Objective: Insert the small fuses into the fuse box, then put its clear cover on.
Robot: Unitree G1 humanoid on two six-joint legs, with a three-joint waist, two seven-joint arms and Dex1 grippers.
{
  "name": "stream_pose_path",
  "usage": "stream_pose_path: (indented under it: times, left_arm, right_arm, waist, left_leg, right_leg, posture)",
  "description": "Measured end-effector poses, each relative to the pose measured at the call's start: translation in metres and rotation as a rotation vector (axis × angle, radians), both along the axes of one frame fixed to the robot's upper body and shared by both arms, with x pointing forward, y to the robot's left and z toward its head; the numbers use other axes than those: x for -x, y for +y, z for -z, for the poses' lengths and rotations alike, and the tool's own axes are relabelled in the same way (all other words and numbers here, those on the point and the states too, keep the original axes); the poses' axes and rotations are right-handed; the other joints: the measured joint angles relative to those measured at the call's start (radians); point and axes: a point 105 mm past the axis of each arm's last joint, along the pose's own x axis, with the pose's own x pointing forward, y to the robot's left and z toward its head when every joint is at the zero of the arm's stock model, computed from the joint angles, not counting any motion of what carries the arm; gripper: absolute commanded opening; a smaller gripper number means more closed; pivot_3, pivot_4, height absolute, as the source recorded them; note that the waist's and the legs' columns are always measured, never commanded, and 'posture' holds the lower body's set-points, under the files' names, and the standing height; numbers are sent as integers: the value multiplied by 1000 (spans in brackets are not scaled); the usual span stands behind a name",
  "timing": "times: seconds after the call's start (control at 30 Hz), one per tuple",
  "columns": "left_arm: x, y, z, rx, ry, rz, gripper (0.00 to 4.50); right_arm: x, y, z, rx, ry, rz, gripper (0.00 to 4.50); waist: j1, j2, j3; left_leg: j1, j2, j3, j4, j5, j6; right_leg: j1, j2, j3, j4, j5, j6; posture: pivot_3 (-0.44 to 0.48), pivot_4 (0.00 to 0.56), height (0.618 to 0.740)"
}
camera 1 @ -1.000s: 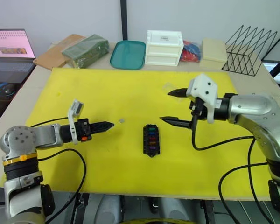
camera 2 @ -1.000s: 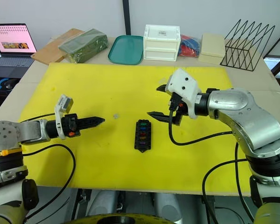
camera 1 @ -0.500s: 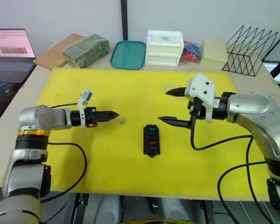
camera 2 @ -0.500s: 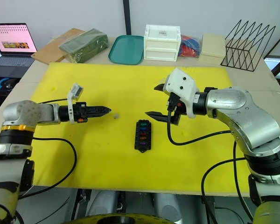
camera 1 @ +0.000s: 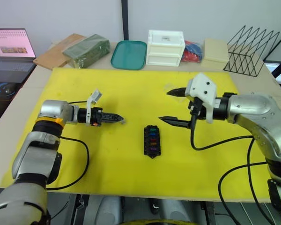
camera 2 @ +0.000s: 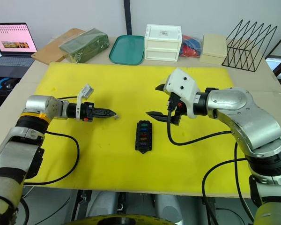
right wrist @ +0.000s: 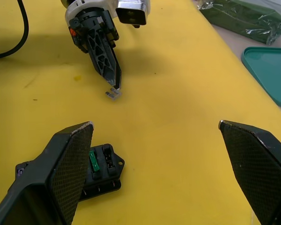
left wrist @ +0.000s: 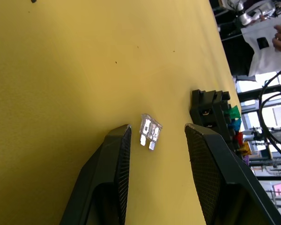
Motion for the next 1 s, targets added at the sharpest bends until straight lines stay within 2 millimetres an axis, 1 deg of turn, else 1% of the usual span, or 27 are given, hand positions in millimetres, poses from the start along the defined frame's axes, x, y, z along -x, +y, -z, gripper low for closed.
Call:
stream_pose_path:
  times: [0.23, 0.4, 0.5, 0.53, 0.63, 0.67, 1.0]
  left_arm:
    - [2, -7, 3, -9, 0, 53, 1947]
    - [1, -7, 7, -14, 2, 53, 1947]
    - [0, -5, 8, -12, 7, 41, 1460]
    - [-1, -4, 9, -17, 5, 35, 1168]
    - [-2, 0, 12, -22, 9, 16, 106]
    - [-2, 0, 12, -20, 9, 17, 42]
    - [-2, 3, 12, -18, 6, 10, 42]
  right_arm:
    - [1, 0, -1, 2, -6, -1, 4500]
    - [1, 0, -1, 7, -7, 2, 4500]
    - [1, -1, -1, 8, -8, 3, 4500]
    - [1, -1, -1, 9, -8, 4, 4500]
    - [0, -1, -1, 12, -9, 6, 4500]
    - [0, -1, -1, 12, -9, 6, 4500]
    - [0, -1, -2, 13, -17, 3, 4500]
  waist:
    - [1, 0, 0]
    - [1, 0, 0]
    - [0, 0, 0]
    - [0, 0, 0]
    - [-2, 0, 0]
    - [-3, 0, 0]
    - [-5, 0, 0]
  left_leg:
    - [0, 0, 0, 0, 0, 0]
    - [0, 0, 0, 0, 0, 0]
    - [0, 0, 0, 0, 0, 0]
    - [0, 0, 0, 0, 0, 0]
    - [1, 0, 0, 0, 0, 0]
    - [1, 0, 0, 0, 0, 0]
    - [1, 1, 0, 0, 0, 1]
  right_leg:
    - [0, 0, 0, 0, 0, 0]
    - [0, 0, 0, 0, 0, 0]
    - [0, 0, 0, 0, 0, 0]
    - [0, 0, 0, 0, 0, 0]
    - [0, 0, 0, 0, 0, 0]
    - [0, 0, 0, 0, 0, 0]
    - [0, 2, 1, 1, 0, 0]
  posture:
    - [0, 150, 740]
    - [0, 150, 740]
    - [0, 150, 740]
    - [0, 150, 740]
    - [0, 150, 740]
    - [0, 150, 740]
    - [0, 150, 740]
